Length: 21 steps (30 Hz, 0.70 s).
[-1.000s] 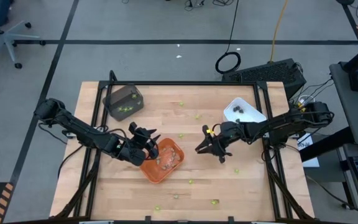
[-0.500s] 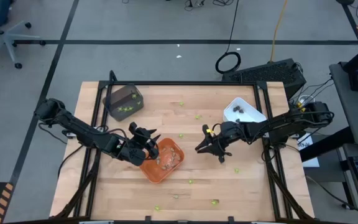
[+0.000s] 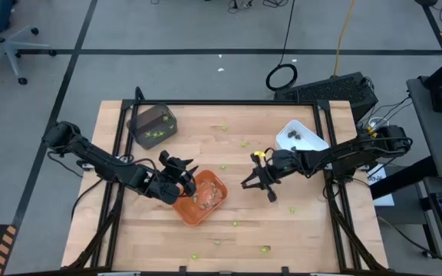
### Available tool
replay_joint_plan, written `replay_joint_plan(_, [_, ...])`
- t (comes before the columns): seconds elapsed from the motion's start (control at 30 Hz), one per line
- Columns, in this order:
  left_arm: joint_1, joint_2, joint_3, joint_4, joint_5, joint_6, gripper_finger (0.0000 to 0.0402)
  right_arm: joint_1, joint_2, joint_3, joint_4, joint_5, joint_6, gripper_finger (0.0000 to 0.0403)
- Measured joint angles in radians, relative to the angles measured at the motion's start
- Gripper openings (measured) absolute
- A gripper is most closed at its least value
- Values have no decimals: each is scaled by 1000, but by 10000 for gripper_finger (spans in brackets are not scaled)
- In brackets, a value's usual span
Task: Sort Halloween decoration
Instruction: Put the small transparent skull toy into the white bin
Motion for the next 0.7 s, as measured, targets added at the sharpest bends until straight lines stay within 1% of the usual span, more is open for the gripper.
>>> replay_joint_plan(0.27, [-1,0,0,0,3,-3,137,0,0,0,0,0,256,52])
replay_joint_plan(0.7, [-1,0,0,0,49,-4,137,0,0,0,0,0,538,52])
